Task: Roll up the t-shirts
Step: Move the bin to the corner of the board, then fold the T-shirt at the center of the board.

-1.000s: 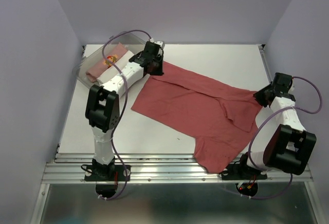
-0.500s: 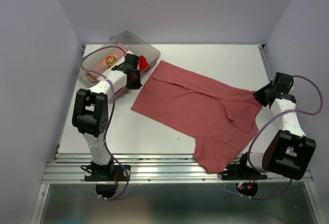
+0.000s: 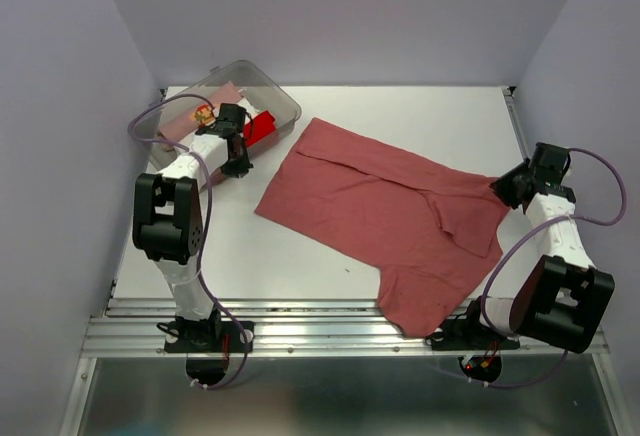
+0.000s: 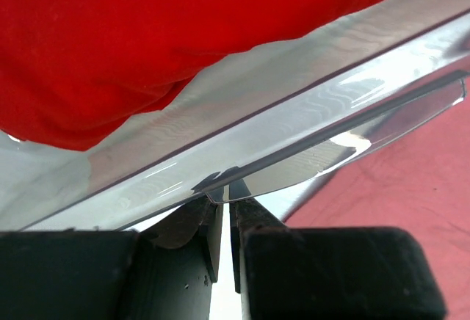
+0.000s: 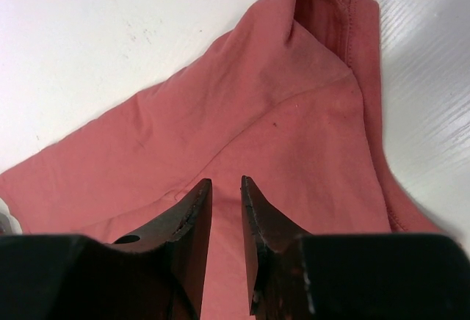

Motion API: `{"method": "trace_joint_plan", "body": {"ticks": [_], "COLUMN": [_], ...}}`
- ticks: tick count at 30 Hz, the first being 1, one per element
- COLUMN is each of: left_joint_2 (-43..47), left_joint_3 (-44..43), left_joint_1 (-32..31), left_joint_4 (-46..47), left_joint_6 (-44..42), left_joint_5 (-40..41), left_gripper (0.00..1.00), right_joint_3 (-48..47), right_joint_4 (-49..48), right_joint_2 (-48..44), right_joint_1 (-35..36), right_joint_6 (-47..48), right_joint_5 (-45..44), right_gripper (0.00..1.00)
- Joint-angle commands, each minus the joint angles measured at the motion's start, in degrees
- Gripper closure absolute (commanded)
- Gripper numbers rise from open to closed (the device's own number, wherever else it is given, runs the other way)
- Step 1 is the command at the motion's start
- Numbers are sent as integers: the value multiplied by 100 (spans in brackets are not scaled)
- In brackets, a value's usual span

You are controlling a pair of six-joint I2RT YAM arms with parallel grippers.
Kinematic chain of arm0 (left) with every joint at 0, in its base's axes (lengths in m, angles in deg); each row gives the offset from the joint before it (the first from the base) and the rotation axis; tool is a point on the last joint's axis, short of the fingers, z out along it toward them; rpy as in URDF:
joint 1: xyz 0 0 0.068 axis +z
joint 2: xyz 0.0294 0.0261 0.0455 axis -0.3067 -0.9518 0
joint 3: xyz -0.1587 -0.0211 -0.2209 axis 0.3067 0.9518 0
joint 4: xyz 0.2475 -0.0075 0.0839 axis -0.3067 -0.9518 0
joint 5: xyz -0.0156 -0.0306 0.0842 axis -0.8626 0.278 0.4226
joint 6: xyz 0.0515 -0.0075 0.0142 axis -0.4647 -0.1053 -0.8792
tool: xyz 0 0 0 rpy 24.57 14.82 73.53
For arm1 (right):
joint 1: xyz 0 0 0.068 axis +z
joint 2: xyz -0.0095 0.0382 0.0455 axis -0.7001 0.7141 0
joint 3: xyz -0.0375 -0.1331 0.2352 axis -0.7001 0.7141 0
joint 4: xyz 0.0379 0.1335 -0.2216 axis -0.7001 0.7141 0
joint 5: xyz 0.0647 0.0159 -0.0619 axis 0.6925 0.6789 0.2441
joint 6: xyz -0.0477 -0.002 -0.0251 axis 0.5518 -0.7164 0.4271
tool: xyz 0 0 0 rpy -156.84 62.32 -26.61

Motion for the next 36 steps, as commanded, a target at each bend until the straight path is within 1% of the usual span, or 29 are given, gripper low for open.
{"method": "trace_joint_plan", "body": {"ticks": [1, 3, 5, 7, 8, 11, 13, 16, 17, 19, 21, 23, 24, 25, 27, 29, 33, 36], "left_joint_2": [230, 345, 555, 801, 863, 1039, 1031, 925, 786, 575, 188, -232, -374, -645, -910, -1236, -1535, -1720], "left_joint_3": [-95, -16, 28, 28, 11, -209, -454, -745, -797, -1052, -1358, -1588, -1702, -1921, -2098, -2335, -2345, -2389], "left_joint_1": [150, 133, -25, -236, -480, -946, -1124, -1414, -1502, -1599, -1695, -1705, -1705, -1713, -1687, -1678, -1652, -1573], "left_joint_4": [231, 231, 231, 196, 143, 29, -24, 11, 89, 116, 125, 134, 134, 108, 134, 160, 485, 581], "left_joint_6": [50, 76, 93, 128, 137, 251, 330, 357, 383, 418, 489, 568, 664, 717, 814, 980, 1315, 1412], "left_joint_5": [309, 89, -34, -34, -8, 62, 168, 80, -129, -271, -342, -403, -264, -106, 166, 273, 527, 537], "left_gripper": [80, 80, 80, 80, 78, 76, 76, 75, 75, 73, 62, 56, 53, 53, 53, 53, 52, 52], "right_joint_3": [64, 73, 73, 73, 73, 125, 187, 275, 345, 407, 521, 565, 600, 618, 627, 609, 530, 469], "right_joint_4": [-111, -85, -50, 11, 38, 196, 319, 468, 503, 609, 653, 671, 679, 688, 706, 724, 750, 785], "right_joint_2": [-211, -237, -281, -316, -360, -448, -562, -712, -738, -782, -879, -957, -975, -984, -993, -993, -967, -923], "right_joint_1": [36, 36, 36, 36, 36, 36, 36, 36, 36, 36, 36, 36, 36, 36, 36, 36, 36, 36], "right_joint_6": [45, 45, 62, 89, 141, 185, 220, 264, 291, 300, 300, 282, 273, 273, 273, 291, 291, 326], "right_joint_5": [94, 94, 50, 32, 6, -47, -56, -56, -90, -117, -100, -91, -82, -82, -82, -91, -82, -82], "right_gripper": [71, 71, 71, 71, 71, 69, 69, 66, 66, 62, 61, 60, 59, 57, 57, 56, 56, 56]}}
